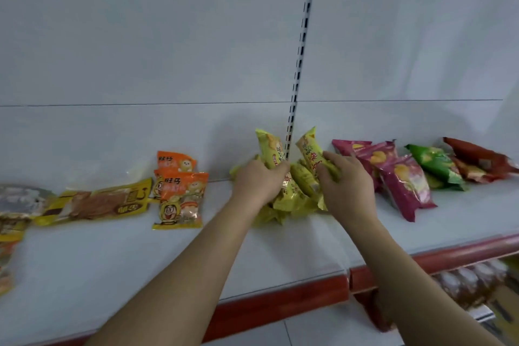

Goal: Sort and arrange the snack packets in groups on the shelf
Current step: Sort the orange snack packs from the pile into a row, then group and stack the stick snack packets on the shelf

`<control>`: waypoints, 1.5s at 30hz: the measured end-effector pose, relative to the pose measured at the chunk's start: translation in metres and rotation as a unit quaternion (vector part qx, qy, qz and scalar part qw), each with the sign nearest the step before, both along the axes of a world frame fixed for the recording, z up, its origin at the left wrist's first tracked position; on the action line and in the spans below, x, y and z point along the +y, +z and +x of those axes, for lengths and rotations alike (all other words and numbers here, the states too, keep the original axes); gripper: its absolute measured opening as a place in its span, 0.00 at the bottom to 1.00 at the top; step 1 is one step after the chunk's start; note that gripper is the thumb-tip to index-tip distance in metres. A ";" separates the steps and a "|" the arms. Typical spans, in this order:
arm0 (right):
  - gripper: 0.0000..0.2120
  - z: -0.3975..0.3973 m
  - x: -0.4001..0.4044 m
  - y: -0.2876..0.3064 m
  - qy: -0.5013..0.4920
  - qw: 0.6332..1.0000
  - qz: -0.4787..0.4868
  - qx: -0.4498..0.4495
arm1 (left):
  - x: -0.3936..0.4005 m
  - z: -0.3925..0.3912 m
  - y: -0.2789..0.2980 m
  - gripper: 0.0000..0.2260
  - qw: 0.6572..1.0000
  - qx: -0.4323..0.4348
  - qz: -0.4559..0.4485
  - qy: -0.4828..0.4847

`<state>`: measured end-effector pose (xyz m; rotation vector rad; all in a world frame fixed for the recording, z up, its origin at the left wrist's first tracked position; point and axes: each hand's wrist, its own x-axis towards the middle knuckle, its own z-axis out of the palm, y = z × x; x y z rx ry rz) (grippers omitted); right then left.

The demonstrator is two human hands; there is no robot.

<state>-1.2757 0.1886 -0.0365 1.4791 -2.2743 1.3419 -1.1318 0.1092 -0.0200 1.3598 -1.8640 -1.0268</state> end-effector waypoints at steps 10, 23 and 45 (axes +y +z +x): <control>0.13 -0.040 -0.025 -0.031 0.028 0.998 0.026 0.048 | -0.020 -0.065 -0.011 0.22 0.987 -0.119 -0.088 0.058; 0.17 -0.044 -0.024 -0.006 0.070 0.987 0.064 0.128 | -0.008 -0.053 -0.003 0.12 0.965 -0.148 -0.211 0.049; 0.27 0.260 -0.079 -0.002 0.328 0.911 0.056 0.244 | 0.003 0.310 0.009 0.20 0.914 -0.279 -0.216 0.201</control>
